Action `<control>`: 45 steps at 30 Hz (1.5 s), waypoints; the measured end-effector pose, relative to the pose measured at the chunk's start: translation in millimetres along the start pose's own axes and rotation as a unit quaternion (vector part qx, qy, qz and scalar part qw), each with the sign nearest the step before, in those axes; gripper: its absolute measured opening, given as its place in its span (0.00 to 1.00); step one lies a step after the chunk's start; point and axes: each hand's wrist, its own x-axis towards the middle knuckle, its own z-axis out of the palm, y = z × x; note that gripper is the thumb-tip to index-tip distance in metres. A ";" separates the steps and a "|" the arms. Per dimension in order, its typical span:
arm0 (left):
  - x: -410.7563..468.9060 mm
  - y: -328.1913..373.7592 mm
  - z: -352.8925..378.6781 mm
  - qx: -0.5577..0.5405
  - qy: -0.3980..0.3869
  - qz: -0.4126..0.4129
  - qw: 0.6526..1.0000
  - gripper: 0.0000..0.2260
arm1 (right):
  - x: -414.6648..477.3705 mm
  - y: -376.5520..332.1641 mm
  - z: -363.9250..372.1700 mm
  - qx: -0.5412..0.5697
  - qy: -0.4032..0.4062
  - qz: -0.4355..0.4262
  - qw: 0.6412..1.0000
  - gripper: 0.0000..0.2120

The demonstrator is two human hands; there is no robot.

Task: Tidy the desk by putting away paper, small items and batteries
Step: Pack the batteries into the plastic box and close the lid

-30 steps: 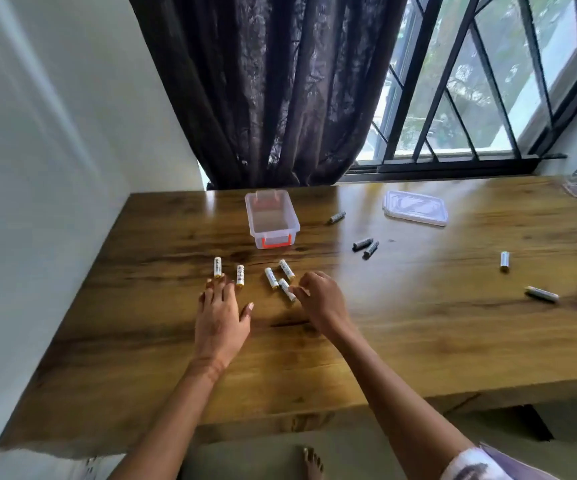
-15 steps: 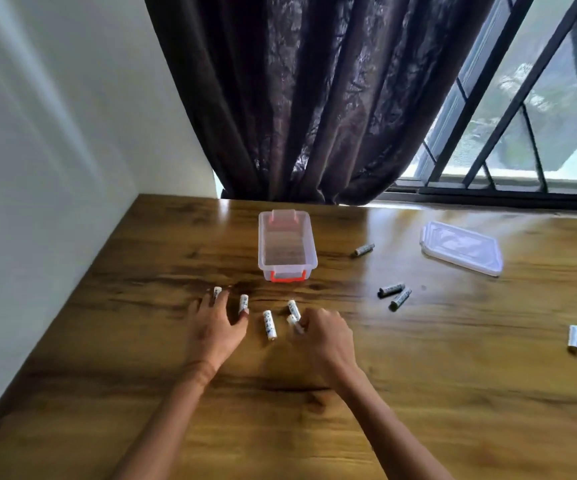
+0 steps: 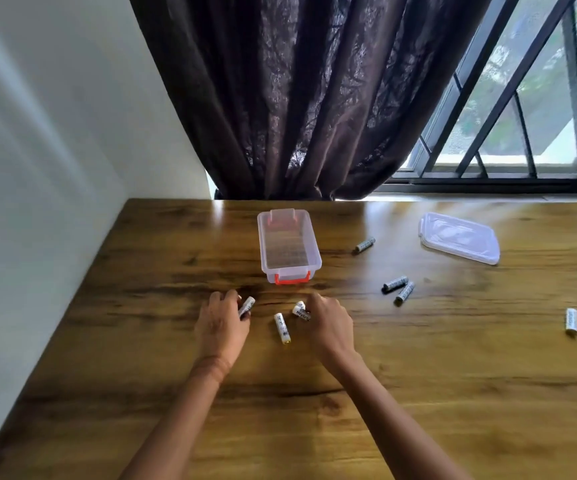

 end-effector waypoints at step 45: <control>62.0 43.2 -46.9 -0.176 -0.004 0.070 0.982 0.07 | 132.2 -18.5 -37.4 -0.039 -0.042 -0.226 0.972 0.08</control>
